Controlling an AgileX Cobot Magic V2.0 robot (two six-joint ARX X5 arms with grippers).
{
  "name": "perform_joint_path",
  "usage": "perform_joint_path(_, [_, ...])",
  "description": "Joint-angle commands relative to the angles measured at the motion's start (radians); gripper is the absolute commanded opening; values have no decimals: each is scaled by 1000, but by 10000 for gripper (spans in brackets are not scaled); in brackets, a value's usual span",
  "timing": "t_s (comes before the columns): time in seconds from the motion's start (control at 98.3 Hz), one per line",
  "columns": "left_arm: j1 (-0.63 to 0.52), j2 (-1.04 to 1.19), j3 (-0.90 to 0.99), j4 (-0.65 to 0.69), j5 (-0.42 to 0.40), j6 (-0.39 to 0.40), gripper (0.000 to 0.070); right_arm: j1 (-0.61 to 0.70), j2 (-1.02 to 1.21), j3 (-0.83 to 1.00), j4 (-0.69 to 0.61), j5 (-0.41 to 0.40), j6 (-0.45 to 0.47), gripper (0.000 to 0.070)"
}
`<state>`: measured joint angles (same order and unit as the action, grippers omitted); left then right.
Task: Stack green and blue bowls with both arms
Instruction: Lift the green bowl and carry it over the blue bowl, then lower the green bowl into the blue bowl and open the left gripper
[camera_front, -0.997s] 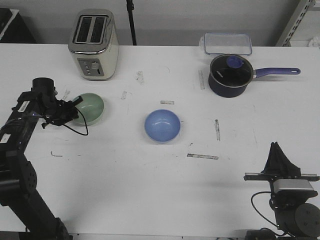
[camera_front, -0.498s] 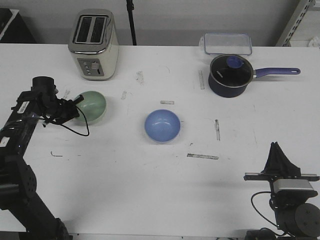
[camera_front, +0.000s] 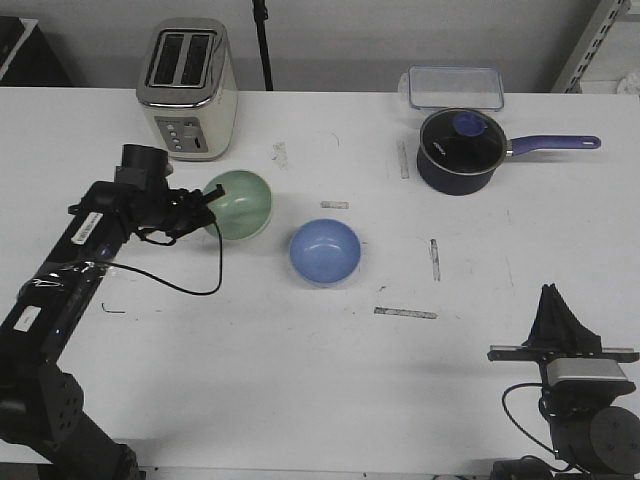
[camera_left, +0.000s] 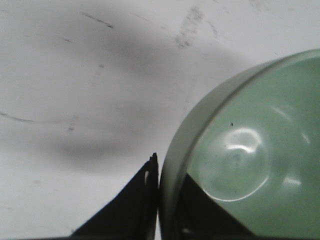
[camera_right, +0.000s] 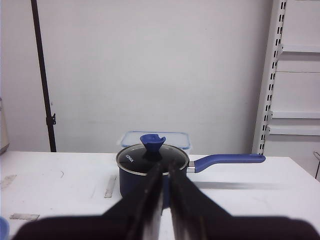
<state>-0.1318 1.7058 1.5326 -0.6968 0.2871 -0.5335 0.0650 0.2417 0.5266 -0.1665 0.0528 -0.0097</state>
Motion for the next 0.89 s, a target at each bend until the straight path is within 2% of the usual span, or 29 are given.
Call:
perform_joint_path(0.0, [-60, 6, 20, 34, 13, -68, 1, 1, -1, 3, 14, 0, 13, 16])
perform_joint_path(0.153, [-163, 6, 23, 99, 57, -127, 1, 1, -1, 3, 14, 0, 13, 16])
perform_joint_path(0.336, [-251, 13, 23, 116, 34, -134, 1, 1, -1, 3, 14, 0, 13, 16])
perform_joint_path(0.539, [-330, 29, 23, 119, -60, -134, 1, 1, -1, 3, 14, 0, 13, 16])
perform_joint_path(0.834, [-388, 61, 23, 121, -104, -138, 1, 1, -1, 3, 14, 0, 13, 16])
perform_joint_path(0.885, [-388, 66, 23, 120, -137, -141, 1, 1, -1, 3, 14, 0, 13, 16])
